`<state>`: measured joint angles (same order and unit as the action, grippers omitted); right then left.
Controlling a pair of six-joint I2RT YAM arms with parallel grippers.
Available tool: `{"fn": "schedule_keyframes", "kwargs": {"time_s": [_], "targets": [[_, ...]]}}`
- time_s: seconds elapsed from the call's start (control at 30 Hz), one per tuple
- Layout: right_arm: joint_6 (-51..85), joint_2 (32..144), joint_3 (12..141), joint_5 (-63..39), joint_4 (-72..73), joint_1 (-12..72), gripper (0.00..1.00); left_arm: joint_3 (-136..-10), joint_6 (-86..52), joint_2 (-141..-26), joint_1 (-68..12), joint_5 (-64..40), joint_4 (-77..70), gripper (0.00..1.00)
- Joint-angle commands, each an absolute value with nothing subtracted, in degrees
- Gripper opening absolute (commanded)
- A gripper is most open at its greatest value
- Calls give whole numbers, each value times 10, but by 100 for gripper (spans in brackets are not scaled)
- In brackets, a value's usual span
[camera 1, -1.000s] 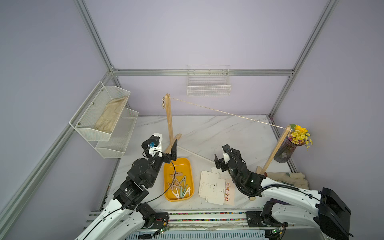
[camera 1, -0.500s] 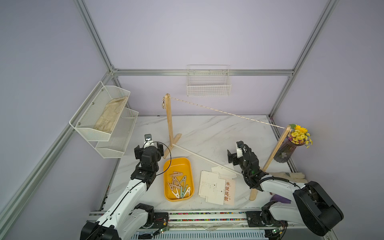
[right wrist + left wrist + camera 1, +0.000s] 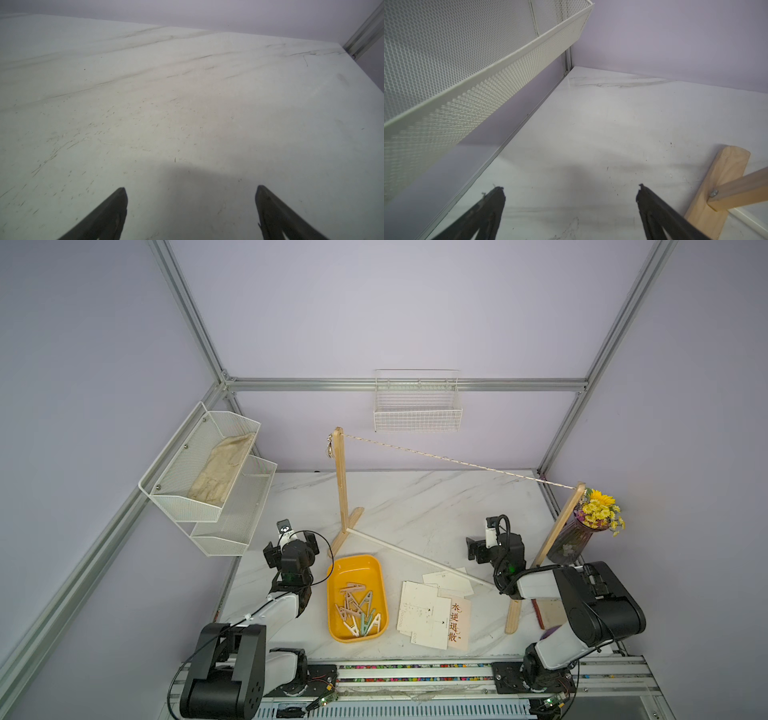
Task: Remove the postcards from the strings
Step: Reset both arms
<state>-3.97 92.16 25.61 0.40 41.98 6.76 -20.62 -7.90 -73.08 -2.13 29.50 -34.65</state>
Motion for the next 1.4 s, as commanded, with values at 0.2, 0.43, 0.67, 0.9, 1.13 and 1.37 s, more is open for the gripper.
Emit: {"fn": "schedule_keyframes", "kwargs": {"time_s": [0.2,0.43,0.67,0.9,1.13,1.37], "targets": [[-5,1009,258,-52,544,4,97,-194,-51,-874,-3,206,-555,100],[12,1020,264,-35,550,3,97,-217,-15,-903,-2,133,-545,100],[18,1018,269,0,544,2,97,-216,-12,-904,-2,144,-549,100],[18,1019,268,0,544,3,97,-207,-35,-901,-3,201,-565,100],[18,1022,279,1,529,2,97,-206,-34,-902,-4,200,-566,100],[18,1021,275,1,532,3,97,-205,-34,-901,-4,200,-565,100]]}}
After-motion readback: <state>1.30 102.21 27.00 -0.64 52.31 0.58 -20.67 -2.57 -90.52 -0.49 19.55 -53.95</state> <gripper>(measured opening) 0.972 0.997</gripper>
